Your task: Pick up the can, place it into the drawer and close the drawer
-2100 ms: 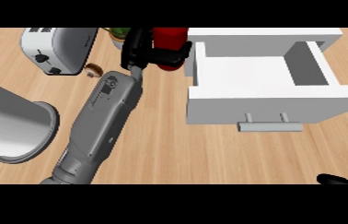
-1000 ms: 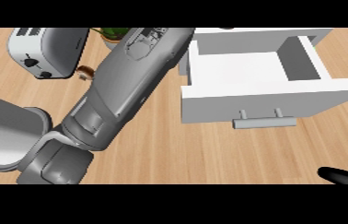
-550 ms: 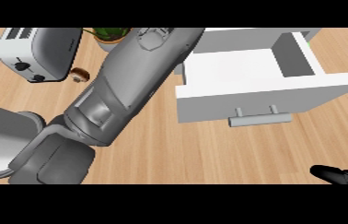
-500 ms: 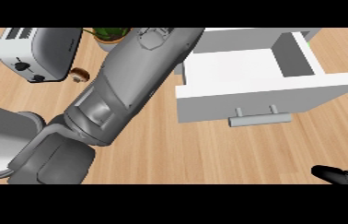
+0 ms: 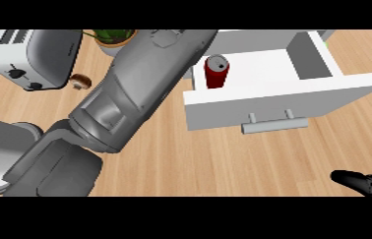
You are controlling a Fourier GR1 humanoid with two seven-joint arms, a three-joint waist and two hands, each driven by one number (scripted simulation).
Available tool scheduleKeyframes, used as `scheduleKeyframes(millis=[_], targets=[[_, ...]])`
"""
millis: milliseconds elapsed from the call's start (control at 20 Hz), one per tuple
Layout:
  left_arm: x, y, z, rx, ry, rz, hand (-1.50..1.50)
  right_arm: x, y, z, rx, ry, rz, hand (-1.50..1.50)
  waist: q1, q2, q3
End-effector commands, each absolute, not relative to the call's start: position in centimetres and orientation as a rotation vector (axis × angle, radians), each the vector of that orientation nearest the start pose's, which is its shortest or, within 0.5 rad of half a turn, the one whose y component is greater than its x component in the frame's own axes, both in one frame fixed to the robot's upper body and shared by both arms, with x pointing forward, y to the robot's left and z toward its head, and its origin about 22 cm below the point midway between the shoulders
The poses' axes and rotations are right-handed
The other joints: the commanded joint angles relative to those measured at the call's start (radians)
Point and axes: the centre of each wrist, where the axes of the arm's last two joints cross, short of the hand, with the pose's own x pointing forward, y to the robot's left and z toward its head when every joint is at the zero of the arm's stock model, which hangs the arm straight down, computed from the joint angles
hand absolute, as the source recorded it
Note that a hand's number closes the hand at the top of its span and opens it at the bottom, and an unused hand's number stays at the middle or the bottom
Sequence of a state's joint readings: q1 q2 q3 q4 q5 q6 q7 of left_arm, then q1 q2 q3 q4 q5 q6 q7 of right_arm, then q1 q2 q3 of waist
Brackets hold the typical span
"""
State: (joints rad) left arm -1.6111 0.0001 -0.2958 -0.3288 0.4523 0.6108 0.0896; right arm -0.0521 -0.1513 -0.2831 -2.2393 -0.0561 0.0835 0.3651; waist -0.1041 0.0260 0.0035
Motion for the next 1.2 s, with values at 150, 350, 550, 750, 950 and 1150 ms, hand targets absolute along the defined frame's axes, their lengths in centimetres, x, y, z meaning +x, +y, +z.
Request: scheduleKeyframes(millis=[150,350,550,750,950,1150], targets=[[43.5,-1.9,24.7,0.130,-1.724,-0.050,-1.50,19.9,-28.6,18.2,-0.326,-1.976,0.175,-1.50,-0.012,0.006,0.000],[43.8,-1.6,24.8,0.082,-1.700,-0.050,-1.50,20.4,-28.7,18.1,-0.432,-2.002,0.323,-1.50,0.015,0.007,0.000],[43.4,-2.0,25.1,0.035,-1.702,0.011,-1.50,21.8,-27.7,19.6,-0.544,-2.003,0.451,-1.50,0.011,0.003,-0.002],[43.5,-2.1,25.9,0.038,-1.730,0.014,-1.50,23.5,-26.7,19.0,-0.651,-1.977,0.602,-1.50,0.029,0.008,-0.001],[43.7,-1.9,25.5,0.062,-1.713,0.026,-1.50,25.7,-24.7,17.3,-0.728,-1.951,0.693,-1.50,0.055,0.001,-0.002],[43.8,-1.8,25.3,0.081,-1.730,-0.012,-1.50,27.8,-24.0,14.5,-0.804,-1.895,0.779,-1.50,0.078,-0.005,-0.002]])
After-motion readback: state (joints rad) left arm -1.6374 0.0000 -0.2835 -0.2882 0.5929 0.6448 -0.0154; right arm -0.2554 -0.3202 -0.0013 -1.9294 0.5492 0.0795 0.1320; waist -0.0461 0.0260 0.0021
